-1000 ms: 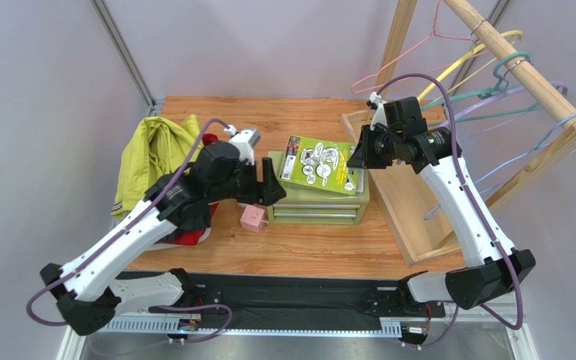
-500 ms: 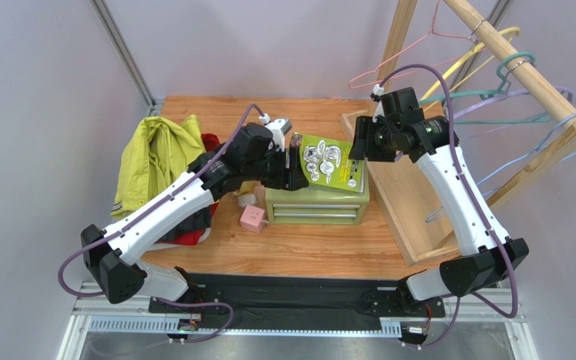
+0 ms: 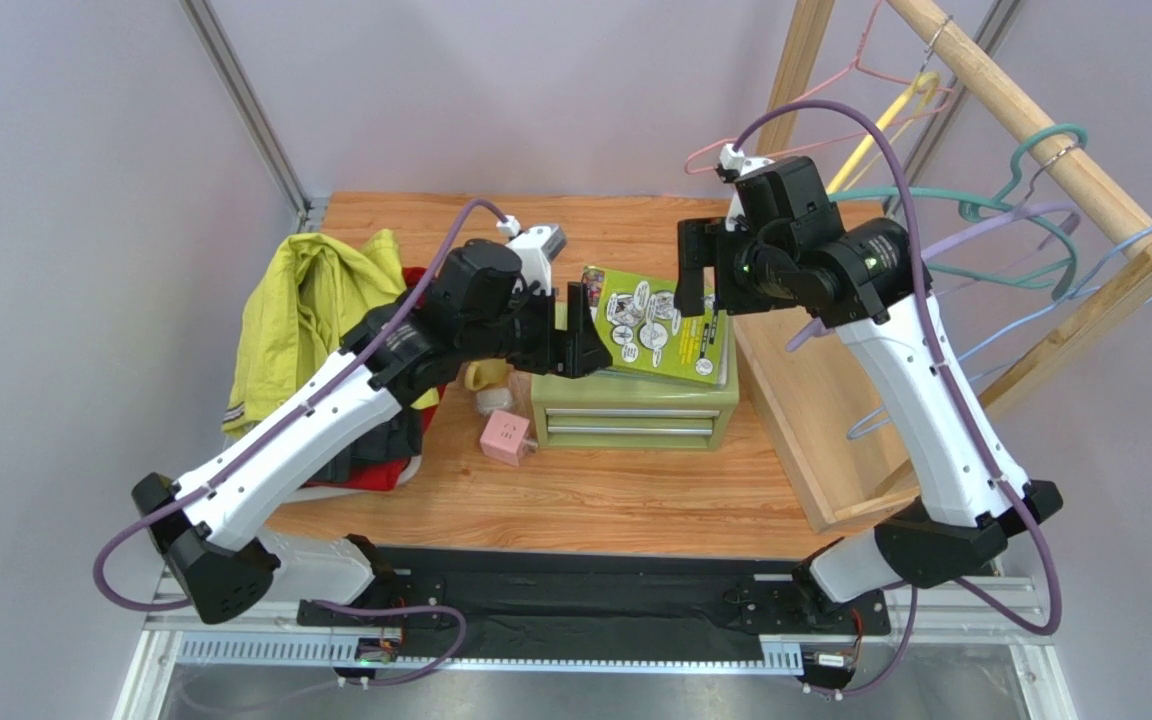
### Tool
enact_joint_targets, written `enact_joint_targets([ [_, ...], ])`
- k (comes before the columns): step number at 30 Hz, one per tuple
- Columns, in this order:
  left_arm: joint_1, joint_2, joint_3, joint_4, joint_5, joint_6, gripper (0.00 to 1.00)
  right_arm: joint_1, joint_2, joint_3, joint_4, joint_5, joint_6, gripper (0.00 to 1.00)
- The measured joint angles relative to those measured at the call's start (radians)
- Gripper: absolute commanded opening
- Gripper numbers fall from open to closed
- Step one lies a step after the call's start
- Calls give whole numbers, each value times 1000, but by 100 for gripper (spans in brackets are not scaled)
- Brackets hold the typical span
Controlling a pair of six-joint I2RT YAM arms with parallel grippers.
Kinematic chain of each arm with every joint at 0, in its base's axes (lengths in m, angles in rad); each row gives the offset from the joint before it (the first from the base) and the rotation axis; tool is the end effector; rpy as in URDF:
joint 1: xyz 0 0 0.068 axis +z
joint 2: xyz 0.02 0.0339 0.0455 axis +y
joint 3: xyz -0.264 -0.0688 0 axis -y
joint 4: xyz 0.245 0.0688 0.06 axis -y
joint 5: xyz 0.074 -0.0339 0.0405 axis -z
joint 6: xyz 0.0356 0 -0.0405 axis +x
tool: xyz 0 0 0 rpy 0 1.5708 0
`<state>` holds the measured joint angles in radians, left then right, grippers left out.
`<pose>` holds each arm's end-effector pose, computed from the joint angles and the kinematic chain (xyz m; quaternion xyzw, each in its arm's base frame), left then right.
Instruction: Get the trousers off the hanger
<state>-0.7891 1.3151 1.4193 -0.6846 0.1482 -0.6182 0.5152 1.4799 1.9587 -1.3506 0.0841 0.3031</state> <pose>0.1949 -0.2038 0.3942 0.1099 0.8713 -0.3563 0.3192 0.2245 0.1237 0.4587 -0.0851 0.9350 0.0999 0.3296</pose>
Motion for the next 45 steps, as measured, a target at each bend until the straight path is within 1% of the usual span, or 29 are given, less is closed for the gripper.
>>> enact_joint_targets([
  [3,0,-47,10,-23,-1,-1,83,79,0,55,0,20,9,87],
  [7,0,-125,11,-26,16,-9,85,200,-11,70,1,33,34,91],
  [10,1,-220,-54,28,64,-37,86,344,-45,24,13,44,59,94],
  [12,2,-294,-131,73,96,-64,86,436,-88,-47,40,53,75,97],
  [14,2,-386,-239,130,127,-100,87,530,-154,-169,113,65,100,100],
  [16,2,-473,-342,179,152,-132,88,603,-235,-316,198,79,127,100],
  [21,3,-690,-591,315,212,-188,90,736,-499,-789,517,141,214,100],
  [24,3,-805,-705,410,250,-211,91,816,-599,-1007,681,195,257,100],
  [27,3,-931,-850,562,304,-254,92,897,-652,-1198,843,266,298,100],
  [29,3,-995,-953,677,335,-288,96,954,-686,-1331,955,321,316,100],
  [31,3,-1061,-1067,789,357,-332,96,993,-716,-1431,1044,365,330,100],
  [32,3,-1108,-1150,863,367,-360,97,1011,-745,-1495,1094,389,337,100],
  [36,3,-1254,-1364,1017,382,-454,98,1030,-912,-1713,1241,463,378,100],
  [37,3,-1277,-1387,1037,382,-473,98,1030,-958,-1752,1262,476,388,100],
  [39,3,-1297,-1396,1091,385,-507,99,1031,-1108,-1846,1287,496,413,100],
  [42,3,-1307,-1395,1209,397,-548,99,1031,-1383,-1917,1243,531,461,100],
  [43,3,-1308,-1394,1241,405,-553,99,1031,-1440,-1917,1247,546,481,100],
  [45,3,-1310,-1394,1275,421,-556,99,1031,-1438,-1912,1265,557,510,100],
])
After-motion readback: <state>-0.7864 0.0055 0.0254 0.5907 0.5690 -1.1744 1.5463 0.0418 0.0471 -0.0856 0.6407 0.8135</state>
